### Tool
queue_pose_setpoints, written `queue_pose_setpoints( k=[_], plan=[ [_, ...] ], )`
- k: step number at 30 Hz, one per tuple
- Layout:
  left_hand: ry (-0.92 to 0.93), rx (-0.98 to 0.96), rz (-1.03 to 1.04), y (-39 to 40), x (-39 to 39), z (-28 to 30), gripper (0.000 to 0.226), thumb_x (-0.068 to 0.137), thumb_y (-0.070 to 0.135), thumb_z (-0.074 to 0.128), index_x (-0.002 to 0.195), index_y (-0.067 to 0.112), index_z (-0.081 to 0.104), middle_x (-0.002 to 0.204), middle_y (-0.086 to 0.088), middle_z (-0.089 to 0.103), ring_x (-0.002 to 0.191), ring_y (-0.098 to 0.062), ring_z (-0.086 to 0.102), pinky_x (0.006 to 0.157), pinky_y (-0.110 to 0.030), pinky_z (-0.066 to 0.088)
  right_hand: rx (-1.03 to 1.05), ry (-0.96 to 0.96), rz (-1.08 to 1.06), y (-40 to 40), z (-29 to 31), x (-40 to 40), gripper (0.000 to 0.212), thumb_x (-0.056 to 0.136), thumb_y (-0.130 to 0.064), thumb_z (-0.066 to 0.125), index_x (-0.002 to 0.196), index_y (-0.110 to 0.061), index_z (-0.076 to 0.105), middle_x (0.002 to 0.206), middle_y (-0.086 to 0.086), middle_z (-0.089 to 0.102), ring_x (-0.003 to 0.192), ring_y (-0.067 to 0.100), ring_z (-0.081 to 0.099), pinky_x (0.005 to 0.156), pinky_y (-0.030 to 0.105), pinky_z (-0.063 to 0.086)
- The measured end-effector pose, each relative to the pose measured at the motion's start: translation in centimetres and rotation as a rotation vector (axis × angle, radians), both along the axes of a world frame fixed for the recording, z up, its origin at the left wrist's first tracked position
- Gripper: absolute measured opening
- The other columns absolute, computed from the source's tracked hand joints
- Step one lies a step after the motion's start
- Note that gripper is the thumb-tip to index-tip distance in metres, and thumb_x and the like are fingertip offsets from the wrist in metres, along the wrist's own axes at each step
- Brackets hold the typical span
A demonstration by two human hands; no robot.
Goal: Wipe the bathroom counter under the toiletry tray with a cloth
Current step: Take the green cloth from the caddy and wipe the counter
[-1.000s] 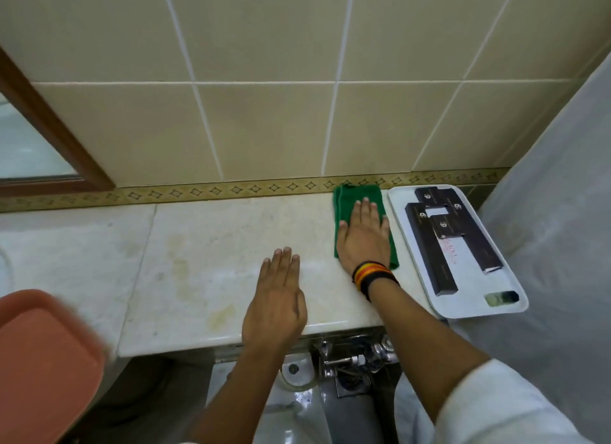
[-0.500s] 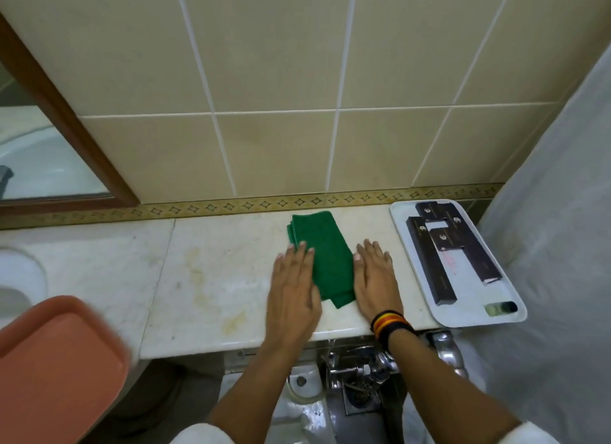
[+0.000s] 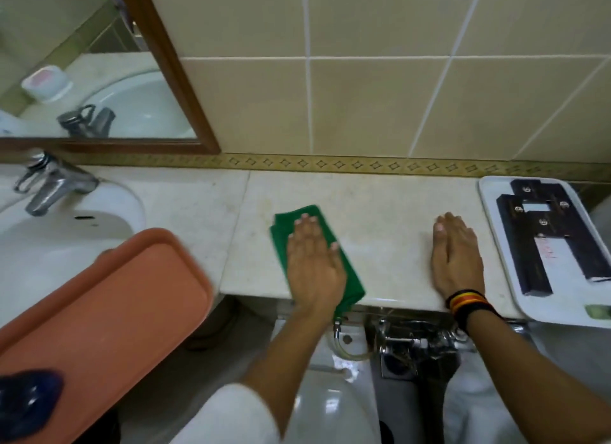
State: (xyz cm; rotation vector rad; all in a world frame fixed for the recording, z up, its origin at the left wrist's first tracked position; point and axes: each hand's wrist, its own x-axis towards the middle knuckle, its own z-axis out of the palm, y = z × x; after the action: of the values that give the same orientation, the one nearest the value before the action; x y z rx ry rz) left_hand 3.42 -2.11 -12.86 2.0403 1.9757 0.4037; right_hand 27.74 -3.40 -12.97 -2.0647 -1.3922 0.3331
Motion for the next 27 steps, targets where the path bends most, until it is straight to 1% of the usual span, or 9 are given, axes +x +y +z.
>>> queue_pose_setpoints(
  k=[3, 9, 12, 14, 16, 18, 21, 24, 27],
  plan=[
    [0.072, -0.024, 0.062, -0.4, -5.7, 0.1, 0.066, 0.109, 0.042, 0.016, 0.163, 0.004, 0.011, 0.172, -0.014, 0.011, 0.160, -0.027, 0.008, 0.130, -0.045, 0.010, -0.037, -0.049, 0.011, -0.2, -0.4, 0.0, 0.063, 0.105, -0.049, 0.020, 0.146, -0.009, 0.049, 0.159, 0.010, 0.040, 0.150, 0.022, 0.029, 0.125, 0.039, 0.013],
    [0.143, -0.046, 0.198, 12.4, -11.6, 0.1, 0.068, 0.108, 0.042, 0.014, 0.163, 0.003, 0.007, 0.173, -0.014, 0.008, 0.160, -0.028, 0.006, 0.130, -0.045, 0.007, -0.014, -0.076, 0.012, -0.1, -0.5, 0.2, 0.061, 0.106, -0.048, 0.022, 0.145, -0.011, 0.050, 0.158, 0.009, 0.042, 0.149, 0.022, 0.030, 0.125, 0.041, 0.015],
    [0.182, -0.038, 0.271, 16.0, -12.7, 0.2, 0.067, 0.107, 0.038, 0.018, 0.162, 0.000, 0.013, 0.172, -0.016, 0.014, 0.159, -0.030, 0.012, 0.130, -0.045, 0.008, -0.003, -0.088, 0.009, 0.4, -0.9, 0.2, 0.059, 0.106, -0.048, 0.024, 0.143, -0.011, 0.052, 0.157, 0.009, 0.043, 0.149, 0.022, 0.031, 0.125, 0.042, 0.016],
    [0.186, -0.019, 0.295, 15.3, -11.6, 0.1, 0.067, 0.107, 0.037, 0.017, 0.162, -0.001, 0.015, 0.171, -0.017, 0.016, 0.159, -0.031, 0.015, 0.129, -0.046, 0.011, -0.011, -0.101, 0.010, 0.6, -1.0, 0.3, 0.059, 0.105, -0.049, 0.024, 0.142, -0.011, 0.051, 0.157, 0.010, 0.043, 0.149, 0.022, 0.031, 0.125, 0.043, 0.016],
    [0.172, 0.020, 0.193, 12.2, -9.2, 0.2, 0.067, 0.107, 0.039, 0.013, 0.162, 0.000, 0.016, 0.170, -0.018, 0.019, 0.158, -0.032, 0.017, 0.129, -0.049, 0.015, -0.026, -0.100, 0.006, 0.6, -1.1, 0.2, 0.060, 0.105, -0.050, 0.024, 0.142, -0.010, 0.051, 0.158, 0.010, 0.041, 0.149, 0.023, 0.030, 0.125, 0.042, 0.015],
    [0.142, 0.049, -0.030, 8.5, -5.8, 0.0, 0.066, 0.108, 0.040, 0.011, 0.162, 0.003, 0.015, 0.171, -0.016, 0.018, 0.159, -0.030, 0.016, 0.129, -0.049, 0.017, -0.039, -0.099, 0.012, 0.4, -1.1, 0.0, 0.061, 0.105, -0.051, 0.023, 0.143, -0.011, 0.050, 0.159, 0.009, 0.040, 0.150, 0.023, 0.029, 0.125, 0.042, 0.015],
    [0.146, 0.035, -0.315, 6.7, -2.4, 0.1, 0.063, 0.108, 0.040, 0.015, 0.164, 0.011, 0.012, 0.173, -0.006, 0.012, 0.161, -0.022, 0.007, 0.131, -0.044, 0.008, -0.044, -0.073, 0.008, 0.3, -0.8, -0.1, 0.061, 0.105, -0.050, 0.023, 0.144, -0.012, 0.049, 0.160, 0.007, 0.039, 0.151, 0.021, 0.028, 0.125, 0.040, 0.013],
    [0.096, 0.028, -0.292, 9.2, -4.7, 0.1, 0.062, 0.109, 0.041, 0.019, 0.164, 0.014, 0.012, 0.173, -0.004, 0.011, 0.160, -0.021, 0.007, 0.131, -0.042, 0.006, -0.035, -0.073, 0.010, 0.2, -0.8, 0.1, 0.059, 0.106, -0.047, 0.024, 0.144, -0.012, 0.050, 0.159, 0.007, 0.040, 0.150, 0.020, 0.028, 0.125, 0.039, 0.013],
    [0.079, 0.048, -0.083, 12.3, -10.8, -0.1, 0.063, 0.108, 0.039, 0.024, 0.163, 0.009, 0.018, 0.171, -0.010, 0.020, 0.159, -0.027, 0.017, 0.130, -0.046, 0.012, -0.037, -0.062, 0.007, 0.1, -0.7, -0.1, 0.061, 0.105, -0.050, 0.023, 0.146, -0.012, 0.049, 0.160, 0.006, 0.039, 0.151, 0.019, 0.027, 0.126, 0.039, 0.012]
  ],
)
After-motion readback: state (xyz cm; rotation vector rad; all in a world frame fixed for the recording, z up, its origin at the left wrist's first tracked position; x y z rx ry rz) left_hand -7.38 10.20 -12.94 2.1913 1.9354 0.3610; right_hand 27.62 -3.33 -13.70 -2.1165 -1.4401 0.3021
